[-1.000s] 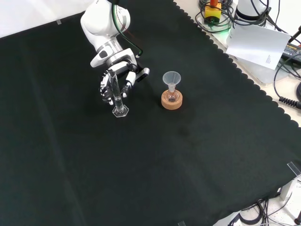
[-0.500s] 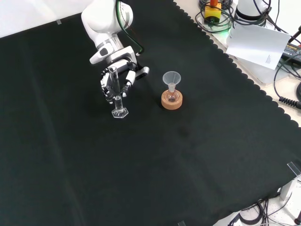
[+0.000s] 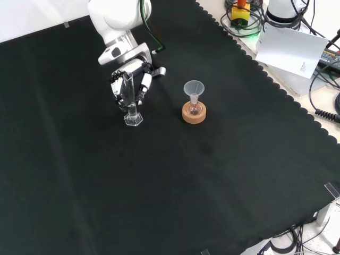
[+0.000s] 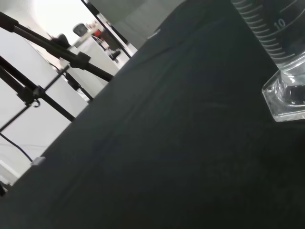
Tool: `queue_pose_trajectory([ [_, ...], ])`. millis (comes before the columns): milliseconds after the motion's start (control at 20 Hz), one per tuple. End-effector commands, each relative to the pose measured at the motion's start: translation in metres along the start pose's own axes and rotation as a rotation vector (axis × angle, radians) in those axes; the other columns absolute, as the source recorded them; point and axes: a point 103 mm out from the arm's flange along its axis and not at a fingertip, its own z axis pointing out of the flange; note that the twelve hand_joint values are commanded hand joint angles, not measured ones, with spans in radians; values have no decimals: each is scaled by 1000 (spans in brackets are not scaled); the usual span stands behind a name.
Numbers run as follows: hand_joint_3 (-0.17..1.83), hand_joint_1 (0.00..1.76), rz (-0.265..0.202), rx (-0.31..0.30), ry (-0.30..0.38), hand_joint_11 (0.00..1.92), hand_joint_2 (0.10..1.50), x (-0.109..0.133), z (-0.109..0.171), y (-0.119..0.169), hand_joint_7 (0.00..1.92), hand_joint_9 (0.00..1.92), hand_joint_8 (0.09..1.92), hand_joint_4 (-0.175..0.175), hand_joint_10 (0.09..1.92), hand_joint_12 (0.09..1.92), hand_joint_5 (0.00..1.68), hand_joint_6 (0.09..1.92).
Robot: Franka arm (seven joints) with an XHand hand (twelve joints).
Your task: Pick up the graduated cylinder.
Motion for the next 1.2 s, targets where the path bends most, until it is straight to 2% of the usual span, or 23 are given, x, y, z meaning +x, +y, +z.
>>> queue_pose_trajectory([
  [50, -3, 1098, 37, 44, -122, 1255, 1190, 6, -37, -12, 1001, 1308, 613, -119, 175, 783, 847, 1205],
  [450, -3, 1104, 103, 89, -220, 1265, 1183, 26, -85, -53, 1030, 1326, 597, -123, 165, 770, 861, 1185],
  [800, -4, 1106, 139, 138, -294, 1266, 1182, 52, -108, -98, 1037, 1330, 594, -125, 163, 768, 864, 1181],
  [1200, -4, 1108, 179, 278, -364, 1268, 1181, 67, -111, -150, 1044, 1334, 589, -127, 161, 767, 866, 1178],
])
